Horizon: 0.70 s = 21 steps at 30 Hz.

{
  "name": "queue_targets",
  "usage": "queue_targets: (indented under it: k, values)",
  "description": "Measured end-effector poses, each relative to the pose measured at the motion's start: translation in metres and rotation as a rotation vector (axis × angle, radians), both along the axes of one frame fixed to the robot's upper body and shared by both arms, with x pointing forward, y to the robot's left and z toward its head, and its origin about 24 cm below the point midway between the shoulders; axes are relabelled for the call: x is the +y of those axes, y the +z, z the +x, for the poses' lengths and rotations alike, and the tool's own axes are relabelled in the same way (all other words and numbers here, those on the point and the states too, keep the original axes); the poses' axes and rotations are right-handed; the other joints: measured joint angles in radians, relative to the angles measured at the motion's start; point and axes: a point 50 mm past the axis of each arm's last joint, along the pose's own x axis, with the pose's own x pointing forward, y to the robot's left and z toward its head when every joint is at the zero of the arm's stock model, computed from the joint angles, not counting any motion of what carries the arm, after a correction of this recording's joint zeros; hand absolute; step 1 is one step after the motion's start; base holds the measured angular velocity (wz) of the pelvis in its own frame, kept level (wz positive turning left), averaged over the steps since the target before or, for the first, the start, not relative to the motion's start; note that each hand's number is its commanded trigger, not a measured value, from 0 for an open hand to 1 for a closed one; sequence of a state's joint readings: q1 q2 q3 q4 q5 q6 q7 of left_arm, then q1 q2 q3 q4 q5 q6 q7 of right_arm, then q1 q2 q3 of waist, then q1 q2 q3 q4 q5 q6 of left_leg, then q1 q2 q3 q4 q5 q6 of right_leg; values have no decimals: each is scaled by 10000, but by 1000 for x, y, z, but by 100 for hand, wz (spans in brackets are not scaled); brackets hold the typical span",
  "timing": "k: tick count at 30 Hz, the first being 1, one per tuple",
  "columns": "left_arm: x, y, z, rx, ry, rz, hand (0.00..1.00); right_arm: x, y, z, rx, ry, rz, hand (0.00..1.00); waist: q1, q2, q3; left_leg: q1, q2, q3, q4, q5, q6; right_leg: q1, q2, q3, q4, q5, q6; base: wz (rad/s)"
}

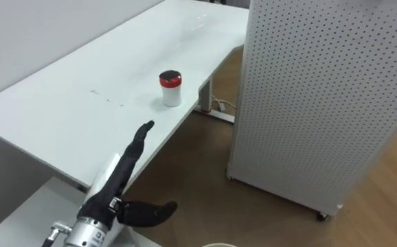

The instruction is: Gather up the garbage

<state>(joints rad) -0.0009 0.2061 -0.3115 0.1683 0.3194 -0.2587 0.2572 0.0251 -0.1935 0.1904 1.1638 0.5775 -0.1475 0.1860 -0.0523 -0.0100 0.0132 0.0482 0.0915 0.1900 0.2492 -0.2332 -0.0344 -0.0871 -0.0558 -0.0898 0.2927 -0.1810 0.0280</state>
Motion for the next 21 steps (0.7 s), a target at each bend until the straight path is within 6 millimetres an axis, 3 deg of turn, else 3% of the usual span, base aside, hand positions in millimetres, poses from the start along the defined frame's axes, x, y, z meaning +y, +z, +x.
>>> queue_targets:
  k: [13,16,18,21]
  values:
    - [10,6,2,-793,1149,-330,0,-1,1,-5,-53,-302,-251,100,-208,188,-40,276,-95,55,-372,1,0,-88,95,554,15,121,56,-14]
    - [21,10,5,-1004,1631,-351,0,-1,1,-4,-31,-196,-308,100,52,173,-48,345,-115,569,-373,0,0,-404,97,714,286,130,53,-47]
    - [32,14,6,-1371,2305,-454,0,0,2,-2,-102,-147,-291,100,310,167,-58,370,-105,725,-370,0,0,-663,100,485,370,291,-18,-73]
    - [39,16,7,-1531,2678,-478,0,0,2,0,-156,-83,-273,100,319,164,-56,379,-84,721,-370,-1,1,-713,95,229,332,404,-70,-25]
